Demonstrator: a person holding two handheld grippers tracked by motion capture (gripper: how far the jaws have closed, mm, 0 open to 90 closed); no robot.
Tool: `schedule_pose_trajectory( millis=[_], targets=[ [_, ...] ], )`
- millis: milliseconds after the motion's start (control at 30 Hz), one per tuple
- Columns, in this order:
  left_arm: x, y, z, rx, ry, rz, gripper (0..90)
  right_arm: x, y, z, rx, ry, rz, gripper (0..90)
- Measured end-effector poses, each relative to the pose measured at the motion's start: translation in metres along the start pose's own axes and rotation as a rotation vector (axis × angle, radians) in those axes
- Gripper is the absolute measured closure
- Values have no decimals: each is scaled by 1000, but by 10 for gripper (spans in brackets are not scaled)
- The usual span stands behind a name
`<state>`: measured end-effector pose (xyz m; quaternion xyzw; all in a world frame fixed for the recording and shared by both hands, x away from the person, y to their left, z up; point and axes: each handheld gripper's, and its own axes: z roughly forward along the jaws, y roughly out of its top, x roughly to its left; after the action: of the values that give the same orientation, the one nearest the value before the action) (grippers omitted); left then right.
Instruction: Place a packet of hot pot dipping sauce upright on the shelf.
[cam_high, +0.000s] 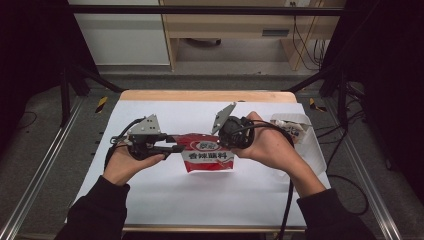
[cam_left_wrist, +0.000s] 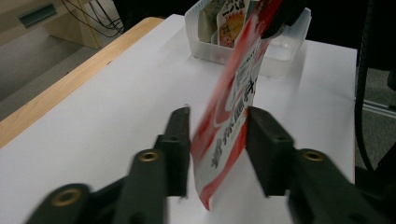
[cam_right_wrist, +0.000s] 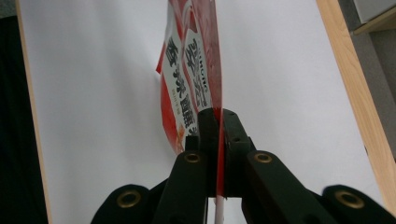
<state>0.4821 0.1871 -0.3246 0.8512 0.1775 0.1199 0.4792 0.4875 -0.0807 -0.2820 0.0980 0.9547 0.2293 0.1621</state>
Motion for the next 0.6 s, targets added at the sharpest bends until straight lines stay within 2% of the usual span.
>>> schedule_pose_trajectory(
  millis=[33, 100, 233, 367, 400, 500, 600],
  targets=[
    [0, -1, 0, 4, 10, -7, 505, -2, -1, -1, 0, -4, 3, 896],
    [-2, -5, -1, 16, 49, -6, 384, -3, -3, -4, -2, -7, 10, 896],
    [-3, -20, -2, -1, 89, -35, 248, -7, -6, -8, -4, -16, 22, 895],
    [-6, -39, -2, -22, 132, -77, 165, -12, -6, -13, -13, -22, 25, 895],
    [-7, -47, -2, -20, 154, -82, 151, -12, -6, -15, -12, -28, 25, 895],
    [-10, -63, -2, 0, 192, -75, 125, -15, -6, -23, -21, -34, 27, 896],
    [-10, -77, -2, 17, 212, -88, 120, -16, -7, -29, -21, -36, 25, 895]
  ],
)
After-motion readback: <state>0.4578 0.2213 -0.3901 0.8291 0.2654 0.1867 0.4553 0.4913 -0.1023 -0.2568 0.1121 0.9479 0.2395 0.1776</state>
